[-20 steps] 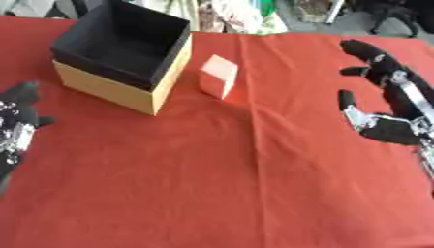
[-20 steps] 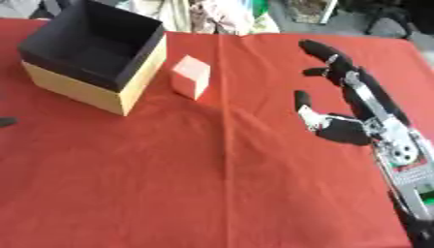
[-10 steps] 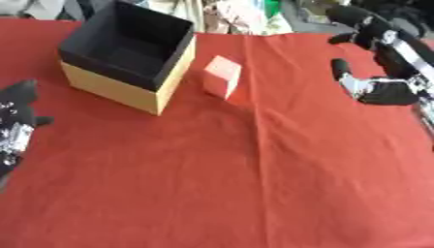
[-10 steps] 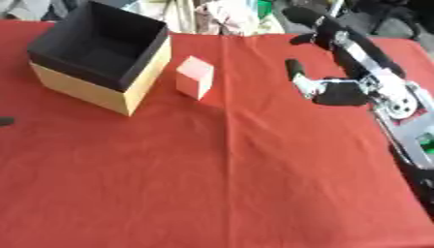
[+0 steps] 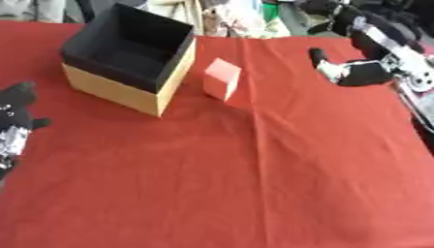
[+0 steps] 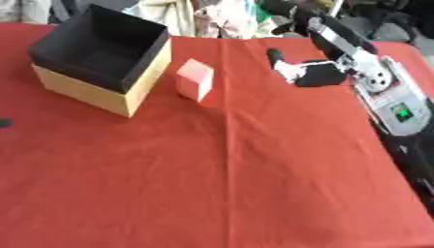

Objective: Pick up objects on the table and place them in the box.

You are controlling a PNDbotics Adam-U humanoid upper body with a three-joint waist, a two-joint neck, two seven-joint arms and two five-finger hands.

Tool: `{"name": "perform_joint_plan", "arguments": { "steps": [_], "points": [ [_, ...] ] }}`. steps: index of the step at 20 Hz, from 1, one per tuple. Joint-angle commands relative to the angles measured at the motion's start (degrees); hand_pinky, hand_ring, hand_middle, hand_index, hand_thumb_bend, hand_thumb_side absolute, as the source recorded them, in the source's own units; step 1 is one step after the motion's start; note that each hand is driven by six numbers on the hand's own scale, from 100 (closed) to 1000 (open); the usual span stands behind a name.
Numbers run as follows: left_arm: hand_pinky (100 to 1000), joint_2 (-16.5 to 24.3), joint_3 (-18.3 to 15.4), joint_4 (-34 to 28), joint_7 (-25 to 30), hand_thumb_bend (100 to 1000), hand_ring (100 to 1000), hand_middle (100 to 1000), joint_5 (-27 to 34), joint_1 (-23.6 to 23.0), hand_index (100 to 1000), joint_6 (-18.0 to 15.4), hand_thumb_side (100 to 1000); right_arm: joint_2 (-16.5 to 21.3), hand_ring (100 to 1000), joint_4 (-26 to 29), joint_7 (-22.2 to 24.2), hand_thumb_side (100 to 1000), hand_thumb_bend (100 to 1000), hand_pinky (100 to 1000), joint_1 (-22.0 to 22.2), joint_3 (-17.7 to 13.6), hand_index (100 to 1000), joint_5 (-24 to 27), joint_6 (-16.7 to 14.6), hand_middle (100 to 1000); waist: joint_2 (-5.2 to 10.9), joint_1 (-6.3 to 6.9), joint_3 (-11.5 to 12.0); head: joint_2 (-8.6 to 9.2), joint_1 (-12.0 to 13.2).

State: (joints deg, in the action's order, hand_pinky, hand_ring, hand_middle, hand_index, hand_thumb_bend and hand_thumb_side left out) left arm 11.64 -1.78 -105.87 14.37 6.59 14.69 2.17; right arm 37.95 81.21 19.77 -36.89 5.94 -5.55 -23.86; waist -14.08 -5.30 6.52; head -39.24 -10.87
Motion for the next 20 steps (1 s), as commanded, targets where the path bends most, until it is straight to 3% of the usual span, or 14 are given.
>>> {"name": "perform_joint_plan", "arguments": {
  "steps": [1,12,20],
  "points": [
    [805,0.7,0.4,-0.8,0.5,100,1000,921,0.4,0.9,912,-0.1,387,-0.1,1000,-3.9,1.0,292,100,830,-2.9,0.0,1000,-2.6,-0.5,945,1.21,0.09,0.4,0.03,-0.8],
    [806,0.5,1.4,-0.8,1.5,100,1000,920,1.0,1.7,913,0.0,388,-5.8,1000,-18.5,1.9,340,100,839,-11.0,-0.6,1000,-11.7,-2.0,947,1.12,-0.41,2.9,-0.01,-3.5],
    [806,0.4,1.9,-0.8,2.2,100,1000,921,0.9,1.9,913,0.1,390,-8.9,1000,-26.7,-1.3,339,100,860,-14.0,-0.8,1000,-19.9,-1.4,953,0.92,-0.49,3.9,0.14,-4.9]
  ]
}}
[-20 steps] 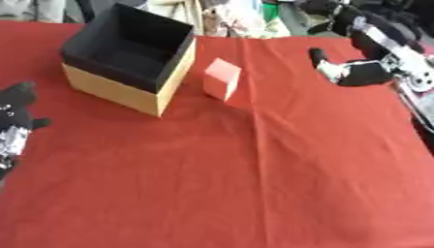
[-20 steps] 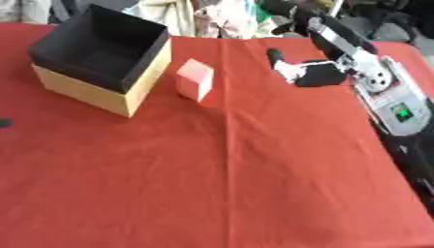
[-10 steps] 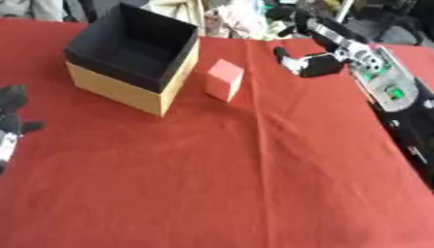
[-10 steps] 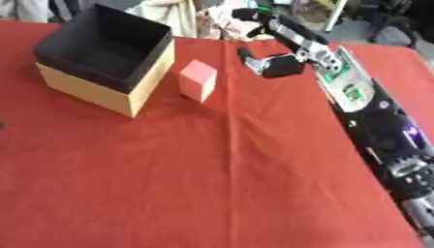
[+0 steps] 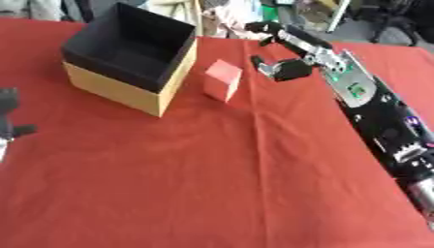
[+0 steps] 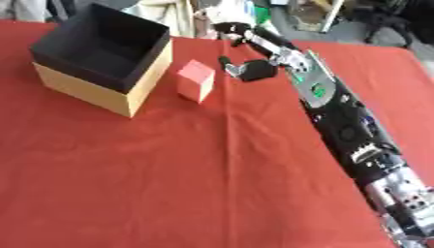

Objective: Pick up objects on the table and place them in the box.

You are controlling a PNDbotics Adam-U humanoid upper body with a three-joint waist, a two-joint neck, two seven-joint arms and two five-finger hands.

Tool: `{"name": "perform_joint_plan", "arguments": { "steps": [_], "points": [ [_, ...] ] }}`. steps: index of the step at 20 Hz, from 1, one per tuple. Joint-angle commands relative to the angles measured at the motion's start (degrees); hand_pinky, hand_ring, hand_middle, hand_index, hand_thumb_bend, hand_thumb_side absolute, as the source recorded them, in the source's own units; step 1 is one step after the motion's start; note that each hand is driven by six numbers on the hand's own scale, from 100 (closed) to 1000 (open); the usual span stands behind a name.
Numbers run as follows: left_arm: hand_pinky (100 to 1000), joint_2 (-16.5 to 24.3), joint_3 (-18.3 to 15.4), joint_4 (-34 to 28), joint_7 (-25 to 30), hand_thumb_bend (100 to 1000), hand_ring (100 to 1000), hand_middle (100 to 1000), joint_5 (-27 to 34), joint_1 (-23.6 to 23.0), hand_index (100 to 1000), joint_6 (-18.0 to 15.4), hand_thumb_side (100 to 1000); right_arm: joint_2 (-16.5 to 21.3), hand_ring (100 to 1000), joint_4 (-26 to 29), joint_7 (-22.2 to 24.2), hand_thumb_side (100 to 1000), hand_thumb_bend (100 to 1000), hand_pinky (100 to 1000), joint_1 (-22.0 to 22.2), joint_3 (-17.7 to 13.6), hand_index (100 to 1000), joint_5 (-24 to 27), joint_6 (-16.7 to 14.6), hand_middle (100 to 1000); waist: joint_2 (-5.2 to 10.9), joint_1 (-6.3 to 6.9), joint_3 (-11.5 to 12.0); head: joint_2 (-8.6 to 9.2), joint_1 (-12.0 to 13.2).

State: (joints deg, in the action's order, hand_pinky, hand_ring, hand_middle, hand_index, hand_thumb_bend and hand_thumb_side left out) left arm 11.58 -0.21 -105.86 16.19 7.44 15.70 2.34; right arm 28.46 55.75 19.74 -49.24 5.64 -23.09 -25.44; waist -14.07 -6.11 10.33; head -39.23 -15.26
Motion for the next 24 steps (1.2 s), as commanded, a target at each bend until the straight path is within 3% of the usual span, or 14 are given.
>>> {"name": "perform_joint_plan", "arguments": {
  "steps": [1,8,14,24],
  "points": [
    [806,0.4,0.4,-0.8,0.4,100,1000,921,0.1,0.9,913,-0.1,390,0.3,1000,-1.8,-1.7,338,100,860,-1.9,-0.4,1000,-3.3,0.4,953,0.91,0.32,0.2,0.14,-0.8],
    [806,0.2,0.5,-0.6,0.6,100,1000,921,0.0,1.0,914,0.0,391,-1.7,1000,-4.4,-4.4,366,100,862,-2.6,-0.2,1000,-10.5,1.3,948,0.96,0.38,0.7,0.14,-1.5],
    [806,0.1,0.4,-0.6,0.6,100,1000,921,0.1,0.8,914,0.0,395,-2.8,1000,-4.5,-4.9,403,100,861,-2.6,-0.5,1000,-16.4,0.0,949,1.23,0.39,0.5,0.09,-1.4],
    [806,0.0,0.3,-0.5,0.4,100,1000,919,0.3,0.5,913,0.1,390,-2.0,1000,1.0,1.5,413,100,860,-2.6,0.4,1000,-14.8,-1.5,951,2.06,0.42,0.2,-0.12,-1.4]
  ]
}}
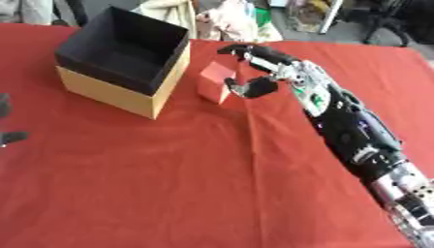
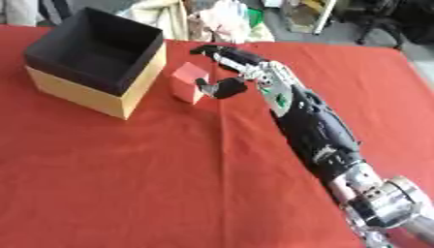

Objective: Pick up objects on the table and place them in the box.

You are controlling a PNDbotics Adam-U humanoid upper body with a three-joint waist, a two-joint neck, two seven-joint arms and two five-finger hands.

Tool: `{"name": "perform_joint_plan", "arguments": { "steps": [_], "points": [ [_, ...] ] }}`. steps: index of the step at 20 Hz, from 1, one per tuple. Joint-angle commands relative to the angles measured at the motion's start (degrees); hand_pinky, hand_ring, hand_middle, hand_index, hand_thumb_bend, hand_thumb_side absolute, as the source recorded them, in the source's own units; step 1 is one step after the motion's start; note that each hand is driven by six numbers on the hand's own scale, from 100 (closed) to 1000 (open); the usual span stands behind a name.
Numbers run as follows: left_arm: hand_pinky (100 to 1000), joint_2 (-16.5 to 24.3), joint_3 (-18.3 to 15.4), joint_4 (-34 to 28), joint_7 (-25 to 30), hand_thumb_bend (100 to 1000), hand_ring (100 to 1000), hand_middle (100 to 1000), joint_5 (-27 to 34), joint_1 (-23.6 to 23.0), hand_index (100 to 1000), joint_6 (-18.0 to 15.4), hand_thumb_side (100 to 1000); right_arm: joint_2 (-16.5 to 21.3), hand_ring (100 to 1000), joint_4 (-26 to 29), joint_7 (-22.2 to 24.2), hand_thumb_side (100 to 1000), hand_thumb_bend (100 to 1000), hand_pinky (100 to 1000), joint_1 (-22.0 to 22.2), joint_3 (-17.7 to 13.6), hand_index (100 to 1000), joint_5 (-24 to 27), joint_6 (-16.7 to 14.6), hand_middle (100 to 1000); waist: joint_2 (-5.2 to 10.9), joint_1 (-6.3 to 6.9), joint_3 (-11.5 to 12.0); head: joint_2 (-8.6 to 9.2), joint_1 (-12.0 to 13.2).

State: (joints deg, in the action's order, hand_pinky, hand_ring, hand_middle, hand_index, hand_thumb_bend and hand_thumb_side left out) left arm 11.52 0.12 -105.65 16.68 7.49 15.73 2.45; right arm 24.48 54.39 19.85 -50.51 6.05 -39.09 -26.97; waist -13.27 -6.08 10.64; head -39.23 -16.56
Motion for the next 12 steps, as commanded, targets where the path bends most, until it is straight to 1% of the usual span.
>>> {"name": "perform_joint_plan", "arguments": {
  "steps": [1,7,9,12],
  "points": [
    [806,0.1,0.0,-0.7,-0.1,100,1000,919,0.3,0.5,913,0.0,390,2.0,1000,2.8,2.0,421,100,861,-1.3,0.1,1000,1.6,0.1,952,1.34,0.4,-0.1,-0.13,-0.1],
    [806,0.0,0.0,-0.7,0.0,100,1000,918,0.5,0.5,913,0.0,387,1.8,1000,3.5,6.1,445,100,888,-1.3,0.6,1000,2.3,-0.1,970,1.64,0.58,0.1,-0.08,-0.3],
    [805,-0.1,0.0,-0.7,0.0,100,1000,918,0.5,0.5,913,0.0,386,1.5,1000,3.4,6.3,432,100,890,-1.4,0.4,1000,1.7,0.3,972,1.68,0.64,0.3,-0.06,-0.5],
    [805,-0.1,0.1,-0.7,0.1,100,1000,918,0.6,0.5,913,-0.1,385,1.2,1000,3.2,4.8,422,100,887,-1.4,0.2,1000,0.4,1.3,970,1.7,0.71,0.5,-0.02,-0.6]
  ]
}}
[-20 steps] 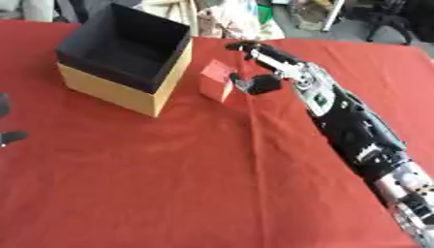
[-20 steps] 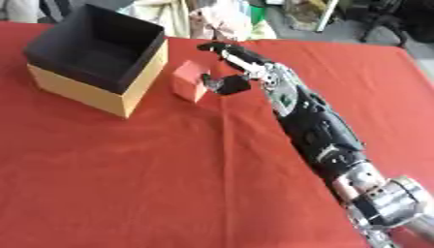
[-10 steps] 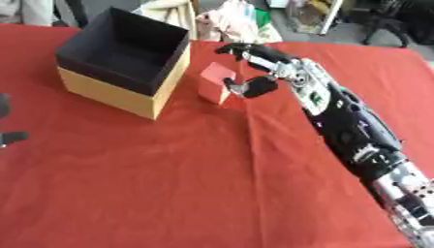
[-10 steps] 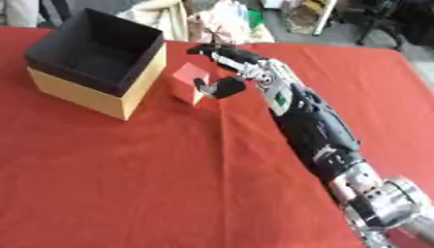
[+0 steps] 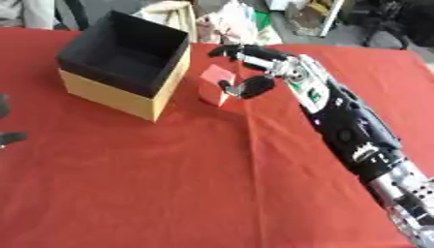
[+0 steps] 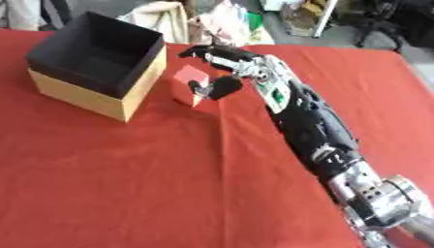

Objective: Pick up objects on the table and place them in the box.

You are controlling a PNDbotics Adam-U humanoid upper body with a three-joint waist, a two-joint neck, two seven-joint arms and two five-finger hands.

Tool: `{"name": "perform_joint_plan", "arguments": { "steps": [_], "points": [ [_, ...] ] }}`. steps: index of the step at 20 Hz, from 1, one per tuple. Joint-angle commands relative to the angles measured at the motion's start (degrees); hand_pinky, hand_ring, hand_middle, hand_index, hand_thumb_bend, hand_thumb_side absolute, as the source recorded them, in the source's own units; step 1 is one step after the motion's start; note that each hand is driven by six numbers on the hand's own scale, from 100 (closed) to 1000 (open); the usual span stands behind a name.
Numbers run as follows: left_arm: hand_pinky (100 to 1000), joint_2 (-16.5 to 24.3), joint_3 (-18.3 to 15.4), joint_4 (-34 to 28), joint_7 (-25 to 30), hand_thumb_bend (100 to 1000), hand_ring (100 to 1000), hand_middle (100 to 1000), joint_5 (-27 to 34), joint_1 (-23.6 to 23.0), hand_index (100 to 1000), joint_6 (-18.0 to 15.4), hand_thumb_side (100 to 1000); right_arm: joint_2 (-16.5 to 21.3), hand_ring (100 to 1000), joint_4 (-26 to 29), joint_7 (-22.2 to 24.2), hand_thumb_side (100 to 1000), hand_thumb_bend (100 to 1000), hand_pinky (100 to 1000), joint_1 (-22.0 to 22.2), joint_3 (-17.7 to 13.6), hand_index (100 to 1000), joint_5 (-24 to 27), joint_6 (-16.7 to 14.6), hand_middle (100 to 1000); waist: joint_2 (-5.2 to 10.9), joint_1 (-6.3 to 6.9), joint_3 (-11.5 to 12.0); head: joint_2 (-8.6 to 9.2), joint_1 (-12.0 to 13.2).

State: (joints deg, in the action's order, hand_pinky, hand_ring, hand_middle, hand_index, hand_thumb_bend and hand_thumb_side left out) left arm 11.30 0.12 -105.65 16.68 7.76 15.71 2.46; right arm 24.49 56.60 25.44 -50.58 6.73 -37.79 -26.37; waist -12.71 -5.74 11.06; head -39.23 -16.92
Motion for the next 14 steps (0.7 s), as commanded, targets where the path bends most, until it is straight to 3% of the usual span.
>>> {"name": "perform_joint_plan", "arguments": {
  "steps": [1,7,14],
  "points": [
    [805,0.1,0.1,-0.7,0.1,100,1000,917,0.4,0.6,913,-0.1,384,1.1,1000,0.9,-1.5,411,100,884,-1.4,-0.6,1000,-1.3,1.2,966,1.13,0.39,0.2,0.01,-0.4],
    [806,0.1,0.1,-0.7,0.2,100,1000,917,0.4,0.7,913,-0.1,385,0.2,1000,-0.1,-5.0,405,100,872,-1.4,-0.3,1000,-3.4,2.7,958,1.03,0.39,0.9,0.15,-0.8],
    [806,0.1,0.1,-0.7,0.2,100,1000,917,0.4,0.9,913,0.0,388,-0.1,1000,-0.2,-3.9,430,100,871,-1.3,0.2,1000,-4.5,2.3,957,0.91,0.14,1.2,0.27,-0.9]
  ]
}}
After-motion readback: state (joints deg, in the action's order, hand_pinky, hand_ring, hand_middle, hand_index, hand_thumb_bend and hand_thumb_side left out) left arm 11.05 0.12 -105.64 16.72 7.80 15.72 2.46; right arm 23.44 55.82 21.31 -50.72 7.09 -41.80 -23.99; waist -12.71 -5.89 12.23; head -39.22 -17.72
